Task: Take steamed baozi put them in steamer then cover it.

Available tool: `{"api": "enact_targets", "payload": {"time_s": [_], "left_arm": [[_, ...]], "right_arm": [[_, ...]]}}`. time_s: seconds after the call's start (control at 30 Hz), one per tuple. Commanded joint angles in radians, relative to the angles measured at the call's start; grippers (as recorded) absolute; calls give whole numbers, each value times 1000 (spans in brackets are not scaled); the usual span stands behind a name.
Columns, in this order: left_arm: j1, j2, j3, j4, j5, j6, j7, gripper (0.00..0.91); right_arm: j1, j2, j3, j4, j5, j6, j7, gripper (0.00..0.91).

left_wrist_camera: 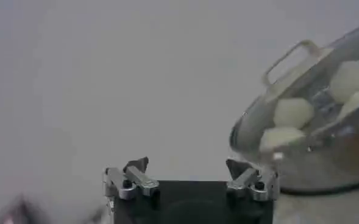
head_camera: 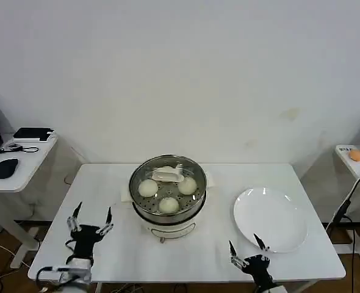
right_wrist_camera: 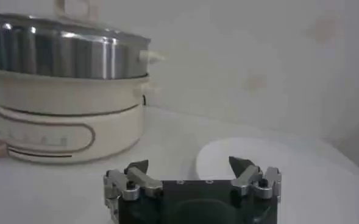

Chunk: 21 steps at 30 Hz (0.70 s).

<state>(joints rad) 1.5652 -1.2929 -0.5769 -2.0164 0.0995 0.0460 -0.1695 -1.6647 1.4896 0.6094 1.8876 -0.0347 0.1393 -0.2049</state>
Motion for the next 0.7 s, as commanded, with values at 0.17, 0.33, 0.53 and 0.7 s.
{"api": "enact_targets", "payload": {"time_s": [0.17, 0.33, 0.53, 0.7], "left_arm": [[108, -30, -86, 84, -297, -180, -24, 907], [107, -38, -72, 85, -265, -180, -8, 907], [112, -50, -72, 82, -215, -224, -18, 907], [120, -47, -67, 70, -213, -205, -16, 907]], "right_arm": [[-9, -2, -25, 44, 32, 21, 11, 907], [-8, 2, -26, 48, 29, 26, 18, 907], [-2, 9, -27, 36, 27, 34, 27, 907], [-2, 12, -45, 38, 27, 24, 28, 907]]}}
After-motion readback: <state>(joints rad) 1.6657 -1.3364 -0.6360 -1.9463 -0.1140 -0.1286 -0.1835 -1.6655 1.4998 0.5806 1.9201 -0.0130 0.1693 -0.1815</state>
